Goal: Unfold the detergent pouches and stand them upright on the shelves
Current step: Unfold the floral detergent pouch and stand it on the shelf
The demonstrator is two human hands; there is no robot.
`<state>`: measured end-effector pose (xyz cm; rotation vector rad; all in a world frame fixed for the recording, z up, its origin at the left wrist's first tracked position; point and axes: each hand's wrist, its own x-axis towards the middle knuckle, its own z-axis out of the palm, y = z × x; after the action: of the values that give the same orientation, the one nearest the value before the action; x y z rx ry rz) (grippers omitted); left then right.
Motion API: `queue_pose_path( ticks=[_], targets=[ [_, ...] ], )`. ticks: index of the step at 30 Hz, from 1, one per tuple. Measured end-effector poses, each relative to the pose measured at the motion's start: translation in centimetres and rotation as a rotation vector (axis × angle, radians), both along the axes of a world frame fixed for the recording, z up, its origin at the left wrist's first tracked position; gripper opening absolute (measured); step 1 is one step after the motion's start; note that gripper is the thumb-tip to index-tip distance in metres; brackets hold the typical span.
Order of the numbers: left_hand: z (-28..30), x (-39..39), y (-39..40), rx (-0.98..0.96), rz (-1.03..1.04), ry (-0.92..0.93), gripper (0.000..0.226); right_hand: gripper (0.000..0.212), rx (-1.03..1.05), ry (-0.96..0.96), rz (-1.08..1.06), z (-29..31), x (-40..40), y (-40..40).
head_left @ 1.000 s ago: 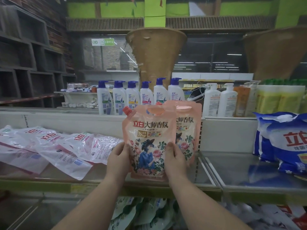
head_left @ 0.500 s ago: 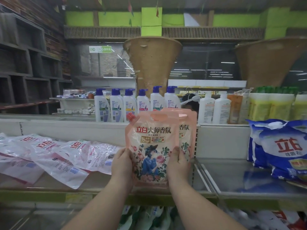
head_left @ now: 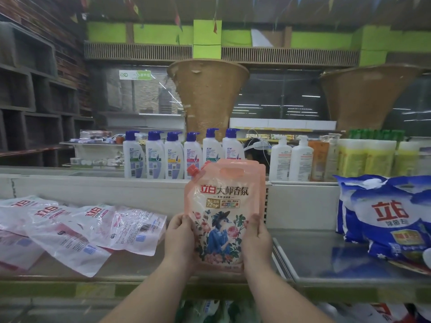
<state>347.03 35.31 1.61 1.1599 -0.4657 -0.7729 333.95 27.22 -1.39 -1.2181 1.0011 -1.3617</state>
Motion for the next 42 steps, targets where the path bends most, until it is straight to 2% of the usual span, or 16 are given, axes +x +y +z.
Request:
queue_pose_path(
  ticks=[14,25,36,42],
  targets=[
    [-0.5,-3.0,-1.0,-0.018,-0.042,0.005,0.03,0.046,0.013,-0.015,-0.043,-0.3,-2.9,-1.8],
    [-1.9,-3.0,-1.6,-0.06,-0.01,-0.072,0.027,0.065,0.028,-0.019,-0.007,-1.0,-2.9,-2.0],
    [-2.9,-2.6,-1.5,-0.108,-0.081,-0.028,0.025,0.066,0.059,0.005,-0.002,-1.1,-2.9,-1.7],
    [-2.7,-2.4,-0.9,-0.109,-0.106,-0.062,0.028,0.056,0.066,0.025,-0.037,-1.1,-2.8,-1.6]
  ],
)
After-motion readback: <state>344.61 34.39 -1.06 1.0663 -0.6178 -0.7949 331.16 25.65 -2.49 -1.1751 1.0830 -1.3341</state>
